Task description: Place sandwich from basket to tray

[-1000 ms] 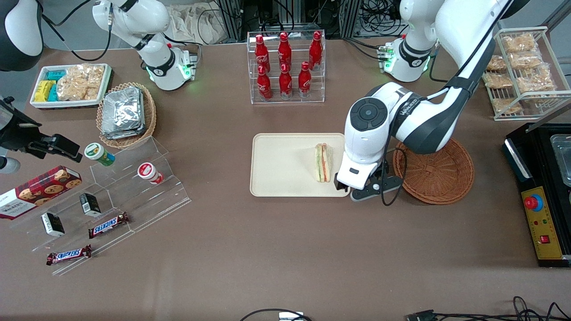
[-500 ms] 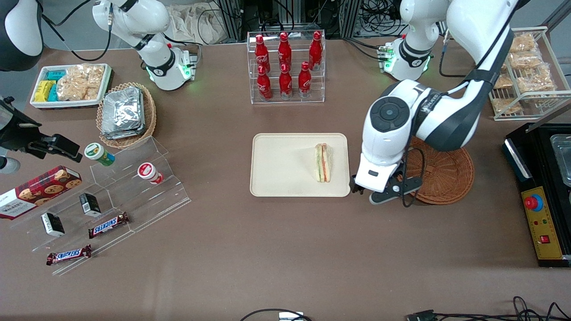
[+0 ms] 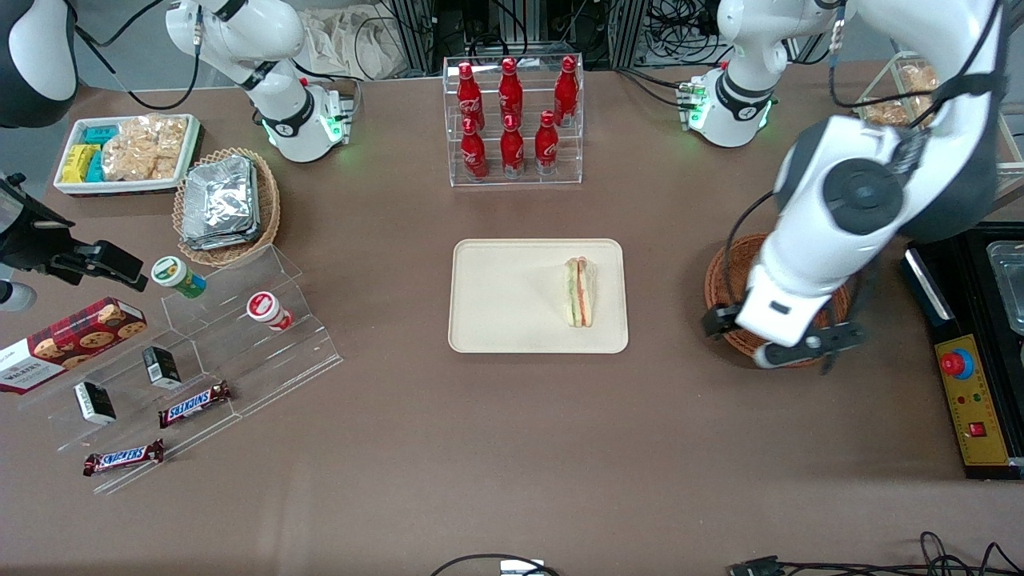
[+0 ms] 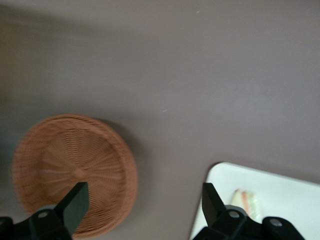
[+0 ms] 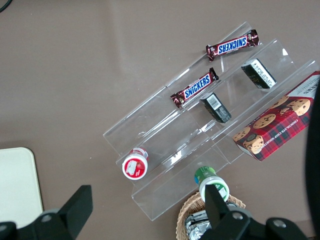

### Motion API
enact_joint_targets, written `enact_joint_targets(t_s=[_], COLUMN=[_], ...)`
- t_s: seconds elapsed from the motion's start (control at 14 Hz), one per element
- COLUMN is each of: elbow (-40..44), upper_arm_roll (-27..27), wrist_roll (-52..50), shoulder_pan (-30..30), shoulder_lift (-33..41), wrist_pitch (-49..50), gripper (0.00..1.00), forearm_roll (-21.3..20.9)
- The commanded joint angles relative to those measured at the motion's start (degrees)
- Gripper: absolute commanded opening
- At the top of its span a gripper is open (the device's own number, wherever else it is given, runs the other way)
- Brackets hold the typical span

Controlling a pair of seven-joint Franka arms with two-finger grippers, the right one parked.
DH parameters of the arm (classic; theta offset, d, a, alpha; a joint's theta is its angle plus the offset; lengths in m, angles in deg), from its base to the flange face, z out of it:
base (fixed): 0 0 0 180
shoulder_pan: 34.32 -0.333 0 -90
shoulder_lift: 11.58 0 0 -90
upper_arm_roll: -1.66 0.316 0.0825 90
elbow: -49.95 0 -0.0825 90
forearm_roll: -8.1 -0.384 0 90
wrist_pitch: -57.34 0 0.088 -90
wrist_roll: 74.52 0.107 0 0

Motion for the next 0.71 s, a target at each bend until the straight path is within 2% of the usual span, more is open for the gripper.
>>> enact_joint_targets(t_s=[0.0, 0.14, 0.29, 0.43, 0.64], elbow=[-3.1, -2.9, -2.6, -2.5, -2.4], upper_arm_roll=[6.2, 10.0, 13.2, 14.9, 14.9], wrist_roll=[11.8, 18.6, 22.9, 26.1, 27.4], shoulder_pan=[1.0, 1.1, 1.1, 1.1, 1.1], shoulder_lift=[7.4, 10.4, 13.1, 15.3, 17.1], wrist_pitch=[4.1, 7.1, 10.2, 12.9, 15.8], gripper=[1.0, 1.0, 1.0, 1.0, 1.0], forearm_roll=[4.4, 5.9, 9.4, 11.3, 11.3])
